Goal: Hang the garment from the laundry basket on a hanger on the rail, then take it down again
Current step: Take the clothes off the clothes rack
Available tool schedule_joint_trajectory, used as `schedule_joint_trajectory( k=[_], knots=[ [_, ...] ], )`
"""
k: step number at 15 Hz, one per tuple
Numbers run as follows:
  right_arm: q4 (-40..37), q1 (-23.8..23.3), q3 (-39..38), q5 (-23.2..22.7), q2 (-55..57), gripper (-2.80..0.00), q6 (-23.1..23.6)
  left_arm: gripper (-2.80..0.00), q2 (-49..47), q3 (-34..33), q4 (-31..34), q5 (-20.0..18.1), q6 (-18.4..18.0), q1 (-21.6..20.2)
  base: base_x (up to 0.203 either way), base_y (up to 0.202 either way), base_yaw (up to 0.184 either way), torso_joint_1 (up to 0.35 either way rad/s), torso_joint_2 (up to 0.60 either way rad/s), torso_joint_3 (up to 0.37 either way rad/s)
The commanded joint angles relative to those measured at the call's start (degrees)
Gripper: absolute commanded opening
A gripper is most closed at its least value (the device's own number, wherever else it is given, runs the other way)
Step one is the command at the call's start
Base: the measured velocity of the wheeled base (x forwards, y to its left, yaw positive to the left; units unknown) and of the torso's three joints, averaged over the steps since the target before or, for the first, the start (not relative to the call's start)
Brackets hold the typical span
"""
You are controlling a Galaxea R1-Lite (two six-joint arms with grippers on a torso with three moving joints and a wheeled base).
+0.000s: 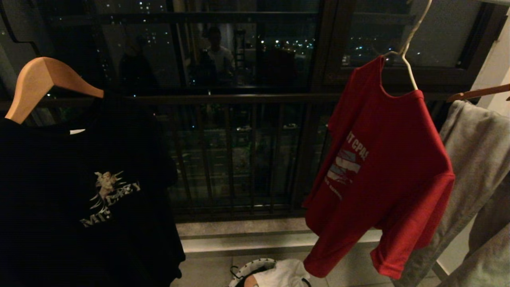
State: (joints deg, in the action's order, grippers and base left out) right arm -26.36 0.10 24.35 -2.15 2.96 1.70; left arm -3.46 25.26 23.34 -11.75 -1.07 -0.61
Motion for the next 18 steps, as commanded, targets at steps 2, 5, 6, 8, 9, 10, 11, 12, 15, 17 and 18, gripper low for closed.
schedule_joint_trajectory(
  k=[2,5,6,8,9,10,11,12,15,17,18],
  knots=[
    [9.6,0.0,-9.1,-0.6,-2.8,-2.80,0.7,-2.80,3.5,-7.9,-4.4,0.9,-1.5,0.1,0.000,0.000,0.000,0.000,0.00,0.000],
    [13.0,0.0,-14.5,-1.6,-2.9,-2.80,1.3,-2.80,3.5,-18.3,-15.3,2.7,-4.7,0.1,0.000,0.000,0.000,0.000,0.00,0.000],
    [13.9,0.0,-16.4,-1.6,-2.9,-2.80,2.7,-2.80,3.5,-21.5,-19.1,3.7,-6.6,0.1,0.000,0.000,0.000,0.000,0.00,0.000],
    [17.1,0.0,-20.8,-1.4,-2.9,-2.80,6.5,-2.80,3.5,-23.3,-22.4,5.8,-9.4,0.1,0.000,0.000,0.000,0.000,0.00,0.000],
    [18.9,0.0,-21.4,-1.2,-2.9,-2.80,7.3,-2.80,3.5,-23.5,-22.4,6.5,-10.8,0.1,0.000,0.000,0.000,0.000,0.00,0.000],
    [18.9,0.0,-21.5,-1.2,-3.0,-2.80,7.2,-2.80,3.5,-24.5,-22.5,7.6,-12.8,0.1,0.000,0.000,0.000,0.000,0.00,0.000],
    [18.9,0.0,-21.5,-1.2,-3.0,-2.80,6.1,-2.80,3.5,-24.7,-23.1,7.8,-13.1,0.1,0.000,0.000,0.000,0.000,0.00,0.000],
    [18.8,0.0,-21.5,-1.2,-2.9,-2.80,5.5,-2.80,3.5,-24.7,-23.1,7.8,-12.9,0.1,0.000,0.000,0.000,0.000,0.00,0.000],
    [18.9,0.0,-21.5,-1.1,-2.9,-2.80,2.6,-2.80,3.5,-25.0,-22.9,7.9,-10.1,0.1,0.000,0.000,0.000,0.000,0.00,0.000],
    [19.0,0.0,-21.5,-1.1,-2.9,-2.80,2.1,-2.80,3.5,-25.0,-22.7,8.1,-7.6,0.1,0.000,0.000,0.000,0.000,0.00,0.000],
    [19.1,0.0,-21.5,-1.0,-3.0,-2.80,1.5,-2.80,3.5,-25.0,-22.9,8.1,-7.5,0.1,0.000,0.000,0.000,0.000,0.00,0.000]
  ],
)
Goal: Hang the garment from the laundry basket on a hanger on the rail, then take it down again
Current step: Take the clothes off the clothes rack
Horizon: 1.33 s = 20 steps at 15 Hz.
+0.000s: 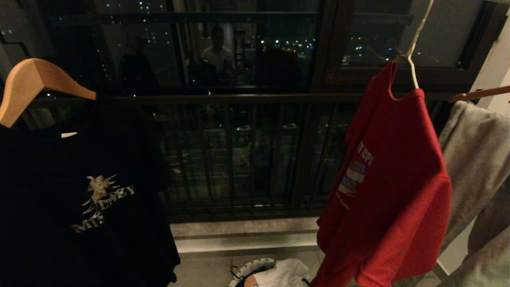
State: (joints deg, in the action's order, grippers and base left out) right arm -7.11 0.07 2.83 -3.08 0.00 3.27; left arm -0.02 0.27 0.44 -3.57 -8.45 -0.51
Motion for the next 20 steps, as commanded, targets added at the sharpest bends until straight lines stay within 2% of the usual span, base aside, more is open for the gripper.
schedule_joint_trajectory(
  k=[1,4,6,7,9,12,13,15,18,20],
  knots=[
    [-0.1,0.0,0.0,0.1,0.0,-2.80,-0.1,-2.80,0.1,-0.1,0.0,0.0,0.2,0.0,0.000,0.000,0.000,0.000,0.00,0.000],
    [-0.1,0.0,0.0,0.2,0.1,-2.80,-0.2,-2.80,0.1,-0.1,0.0,1.2,4.8,0.0,0.000,0.000,0.000,0.000,0.00,0.000],
    [-0.1,0.0,0.0,0.2,0.0,-2.80,-0.1,-2.80,0.1,-0.1,0.0,1.7,6.1,0.0,0.000,0.000,0.000,0.000,0.00,0.000],
    [-0.1,0.0,0.0,0.2,0.1,-2.80,-0.1,-2.80,0.1,-0.2,-0.2,3.6,7.0,0.0,0.000,0.000,0.000,0.000,0.00,0.000],
    [-0.1,0.0,0.0,0.2,0.0,-2.80,0.0,-2.80,0.1,-0.3,0.1,3.7,5.4,0.0,0.000,0.000,0.000,0.000,0.00,0.000],
    [-0.1,0.0,0.0,0.3,0.0,-2.80,0.1,-2.80,0.1,-0.2,-0.1,1.9,-0.8,0.0,0.000,0.000,0.000,0.000,0.00,0.000],
    [-0.1,0.0,0.0,0.3,0.1,-2.80,0.1,-2.80,0.1,-0.3,-0.2,1.7,-1.4,0.0,0.000,0.000,0.000,0.000,0.00,0.000],
    [-0.1,0.0,0.0,0.3,0.0,-2.80,0.1,-2.80,0.1,-0.3,-0.1,1.6,-0.4,0.0,0.000,0.000,0.000,0.000,0.00,0.000],
    [-0.1,0.0,0.0,0.3,0.0,-2.80,0.0,-2.80,0.1,-0.3,-0.1,1.8,5.1,0.0,0.000,0.000,0.000,0.000,0.00,0.000],
    [-0.1,0.0,0.0,0.3,0.0,-2.80,0.0,-2.80,0.1,-0.4,-0.1,2.9,4.9,0.0,0.000,0.000,0.000,0.000,0.00,0.000]
  ],
)
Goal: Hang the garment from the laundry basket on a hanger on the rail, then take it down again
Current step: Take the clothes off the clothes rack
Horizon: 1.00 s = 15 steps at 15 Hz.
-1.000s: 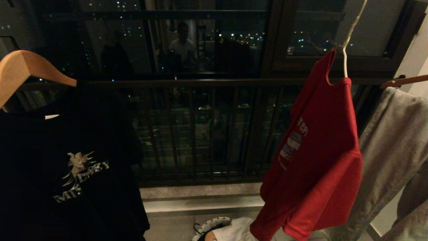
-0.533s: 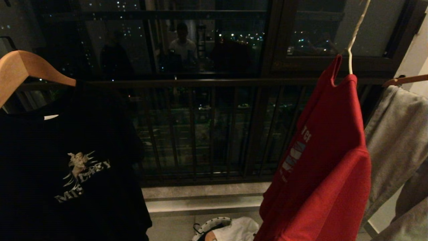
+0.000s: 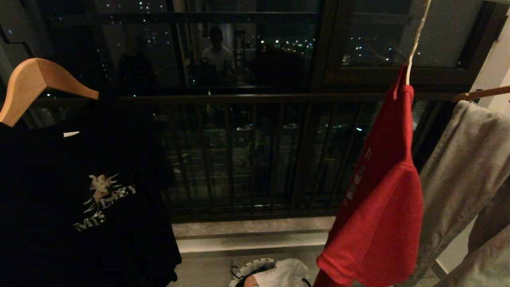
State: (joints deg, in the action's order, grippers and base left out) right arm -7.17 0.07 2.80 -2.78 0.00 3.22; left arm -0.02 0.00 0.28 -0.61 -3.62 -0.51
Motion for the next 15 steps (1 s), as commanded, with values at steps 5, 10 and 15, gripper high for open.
schedule_joint_trajectory(
  k=[5,10,15],
  knots=[
    [0.0,0.0,0.0,0.0,0.0,-2.80,0.0,-2.80,0.1,0.0,0.3,-0.2,-2.6,0.0,0.000,0.000,0.000,0.000,0.00,0.000],
    [0.0,0.0,0.0,0.0,0.0,-2.80,0.0,-2.80,0.1,-0.1,0.0,0.0,-0.3,0.0,0.000,0.000,0.000,0.000,0.00,0.000],
    [0.0,0.0,0.0,0.0,0.0,-2.80,0.0,-2.80,0.1,-0.1,0.0,0.2,1.2,0.0,0.000,0.000,0.000,0.000,0.00,0.000]
  ],
)
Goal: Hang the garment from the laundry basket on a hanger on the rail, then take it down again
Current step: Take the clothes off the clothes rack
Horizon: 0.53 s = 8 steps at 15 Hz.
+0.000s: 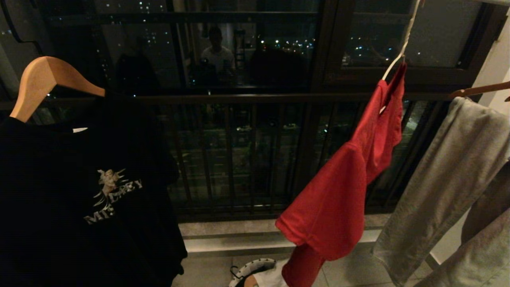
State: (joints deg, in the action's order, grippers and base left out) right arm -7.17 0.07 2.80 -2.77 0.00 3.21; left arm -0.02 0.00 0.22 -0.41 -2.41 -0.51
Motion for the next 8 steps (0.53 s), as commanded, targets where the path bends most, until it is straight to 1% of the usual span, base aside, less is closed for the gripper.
schedule_joint_trajectory(
  k=[1,8],
  knots=[
    [0.0,0.0,0.0,0.0,0.0,-2.80,0.0,-2.80,0.1,-0.1,0.0,0.0,0.0,0.0,0.000,0.000,0.000,0.000,0.00,0.000],
    [0.0,0.0,0.0,0.0,0.0,-2.80,0.0,-2.80,0.1,-0.1,0.0,-0.1,-0.1,0.0,0.000,0.000,0.000,0.000,0.00,0.000]
  ],
)
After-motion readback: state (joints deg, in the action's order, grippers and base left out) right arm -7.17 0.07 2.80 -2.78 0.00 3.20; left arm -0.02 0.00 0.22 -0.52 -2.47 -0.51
